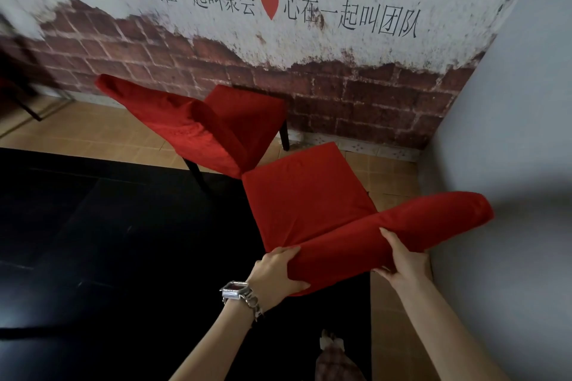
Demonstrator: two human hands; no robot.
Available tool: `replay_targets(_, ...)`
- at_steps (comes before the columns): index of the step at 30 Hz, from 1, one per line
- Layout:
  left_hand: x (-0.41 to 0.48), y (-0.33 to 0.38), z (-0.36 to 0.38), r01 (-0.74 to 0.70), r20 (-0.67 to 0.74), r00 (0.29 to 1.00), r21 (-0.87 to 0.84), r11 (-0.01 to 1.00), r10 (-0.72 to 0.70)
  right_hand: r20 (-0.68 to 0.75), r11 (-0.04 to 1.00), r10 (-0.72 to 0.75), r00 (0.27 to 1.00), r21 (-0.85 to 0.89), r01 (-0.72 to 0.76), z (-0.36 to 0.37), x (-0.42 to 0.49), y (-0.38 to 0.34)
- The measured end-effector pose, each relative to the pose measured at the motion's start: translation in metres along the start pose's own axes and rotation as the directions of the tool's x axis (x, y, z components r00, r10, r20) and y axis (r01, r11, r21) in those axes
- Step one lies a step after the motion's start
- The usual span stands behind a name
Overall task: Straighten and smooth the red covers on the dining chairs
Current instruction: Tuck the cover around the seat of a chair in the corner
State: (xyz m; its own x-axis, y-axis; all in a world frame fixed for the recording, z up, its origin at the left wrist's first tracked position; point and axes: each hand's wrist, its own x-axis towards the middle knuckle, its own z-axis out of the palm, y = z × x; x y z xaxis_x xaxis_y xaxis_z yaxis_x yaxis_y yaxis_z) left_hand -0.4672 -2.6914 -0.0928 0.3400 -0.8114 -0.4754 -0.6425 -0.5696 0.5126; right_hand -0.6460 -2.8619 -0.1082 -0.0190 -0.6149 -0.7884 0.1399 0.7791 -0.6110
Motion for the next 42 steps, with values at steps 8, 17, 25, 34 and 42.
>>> replay_targets(8,0.015,0.041,-0.009,-0.077,0.234,0.971,0.148,0.986,0.041,0.007,0.979,-0.026,1.0,-0.202,0.027,-0.028,0.011,-0.038)
replay_targets(17,0.078,0.1,-0.001,-0.182,0.281,0.951,0.186,0.965,0.125,-0.113,0.946,-0.298,0.948,-0.167,0.278,-0.034,0.042,-0.075)
replay_targets(25,0.068,0.084,0.045,0.084,0.282,0.958,-0.108,0.991,-0.05,-0.113,0.975,-0.211,0.971,-0.088,0.202,-0.048,0.072,-0.094)
replay_targets(34,0.036,0.109,0.094,0.041,0.393,0.919,-0.04,0.998,-0.022,-0.105,0.976,-0.206,0.973,-0.098,0.197,-0.115,0.077,-0.082)
replay_targets(42,0.021,0.131,0.118,0.11,0.499,0.866,-0.113,0.988,-0.039,-0.063,0.952,-0.282,0.957,-0.141,0.272,-0.138,0.079,-0.089)
